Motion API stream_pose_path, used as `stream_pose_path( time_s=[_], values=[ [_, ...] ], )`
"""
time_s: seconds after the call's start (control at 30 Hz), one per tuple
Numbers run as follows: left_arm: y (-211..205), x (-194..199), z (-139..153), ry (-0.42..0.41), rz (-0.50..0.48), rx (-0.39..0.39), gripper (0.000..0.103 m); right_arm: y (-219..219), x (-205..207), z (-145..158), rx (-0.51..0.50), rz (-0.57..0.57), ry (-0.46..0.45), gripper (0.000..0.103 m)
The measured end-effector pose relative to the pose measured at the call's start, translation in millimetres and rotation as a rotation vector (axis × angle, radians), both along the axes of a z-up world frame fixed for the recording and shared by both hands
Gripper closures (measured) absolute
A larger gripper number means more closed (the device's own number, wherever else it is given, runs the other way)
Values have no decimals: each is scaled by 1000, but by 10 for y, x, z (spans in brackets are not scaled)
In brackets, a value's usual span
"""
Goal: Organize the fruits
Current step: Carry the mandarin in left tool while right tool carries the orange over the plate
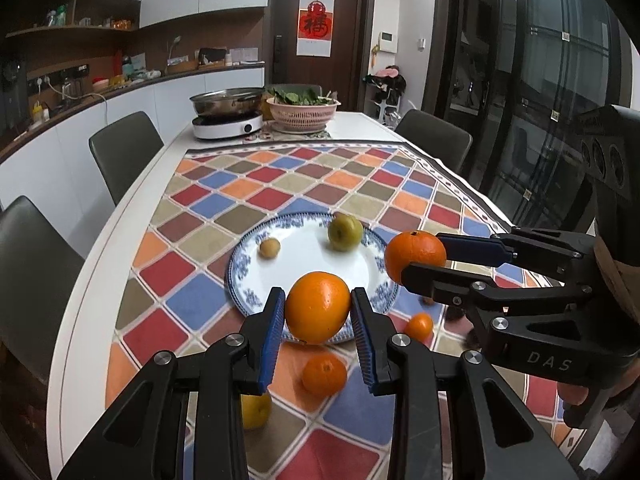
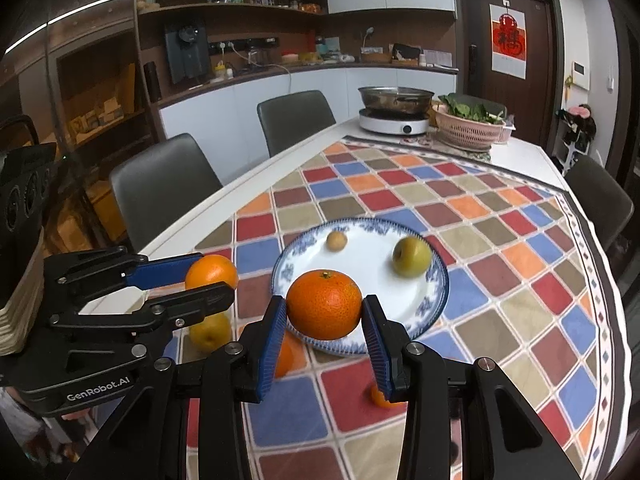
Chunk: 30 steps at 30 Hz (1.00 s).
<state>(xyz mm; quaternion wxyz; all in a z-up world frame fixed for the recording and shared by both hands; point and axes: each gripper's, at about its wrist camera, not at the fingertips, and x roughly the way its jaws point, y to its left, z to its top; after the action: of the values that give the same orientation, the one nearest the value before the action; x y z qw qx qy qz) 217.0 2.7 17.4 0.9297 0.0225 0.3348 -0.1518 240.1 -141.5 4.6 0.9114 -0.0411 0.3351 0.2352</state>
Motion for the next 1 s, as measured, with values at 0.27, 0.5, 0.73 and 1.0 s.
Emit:
stream_pose_path(
  time_s=[0.27,0.5,0.73,1.0],
  values=[
    [23,288,60,-13,-1,10,70,42,265,89,-3,2,-13,63],
    [60,583,35,0,-1,16,70,108,585,98,-15,3,-9,63],
    [145,878,-134,55,14,-20,70,204,900,-9,-41,22,22,63],
    [175,1191,-371,105,5,22,70,345,1258,-208,-95,47,43,63]
  ],
)
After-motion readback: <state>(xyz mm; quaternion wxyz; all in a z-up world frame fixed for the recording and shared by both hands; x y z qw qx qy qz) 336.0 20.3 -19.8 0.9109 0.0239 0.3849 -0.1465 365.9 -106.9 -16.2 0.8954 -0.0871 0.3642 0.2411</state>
